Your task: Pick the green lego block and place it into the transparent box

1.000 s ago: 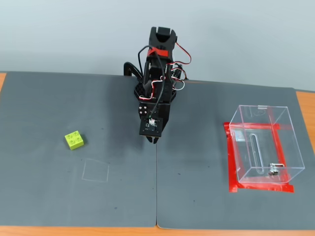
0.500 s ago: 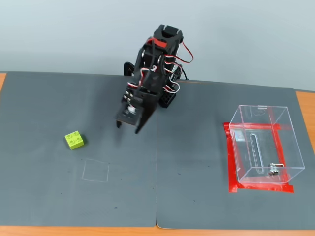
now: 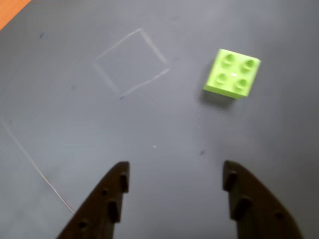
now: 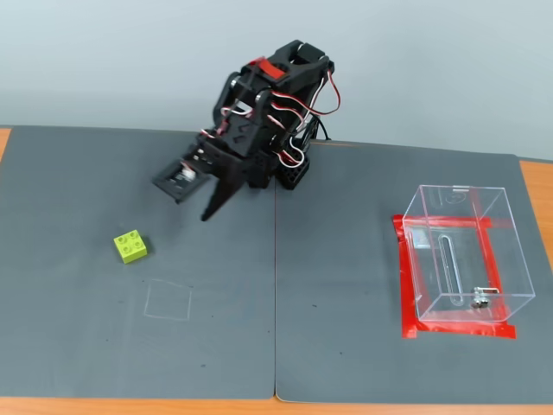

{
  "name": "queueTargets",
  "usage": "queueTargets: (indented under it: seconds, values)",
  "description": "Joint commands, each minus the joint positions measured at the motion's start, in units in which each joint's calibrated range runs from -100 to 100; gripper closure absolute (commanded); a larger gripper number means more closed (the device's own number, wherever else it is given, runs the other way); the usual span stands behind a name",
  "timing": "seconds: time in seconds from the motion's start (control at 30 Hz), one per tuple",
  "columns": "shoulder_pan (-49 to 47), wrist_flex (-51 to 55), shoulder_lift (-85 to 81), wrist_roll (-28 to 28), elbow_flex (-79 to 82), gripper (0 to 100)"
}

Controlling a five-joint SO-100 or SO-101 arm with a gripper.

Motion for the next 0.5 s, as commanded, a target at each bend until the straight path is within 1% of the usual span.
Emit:
queueTargets:
  seconds: [0.0, 0.1, 0.2, 0.37, 0.47]
  values:
    - [5.8, -0.3, 7.4, -1.7, -7.1, 78]
    - [10.0, -0.9, 12.7, -1.7, -9.6, 78]
    - [12.3, -4.9, 17.1, -2.0, -10.3, 78]
    - [12.9, -14.7, 23.0, -1.5, -10.4, 78]
    - [12.9, -17.2, 25.1, -1.5, -10.6, 77]
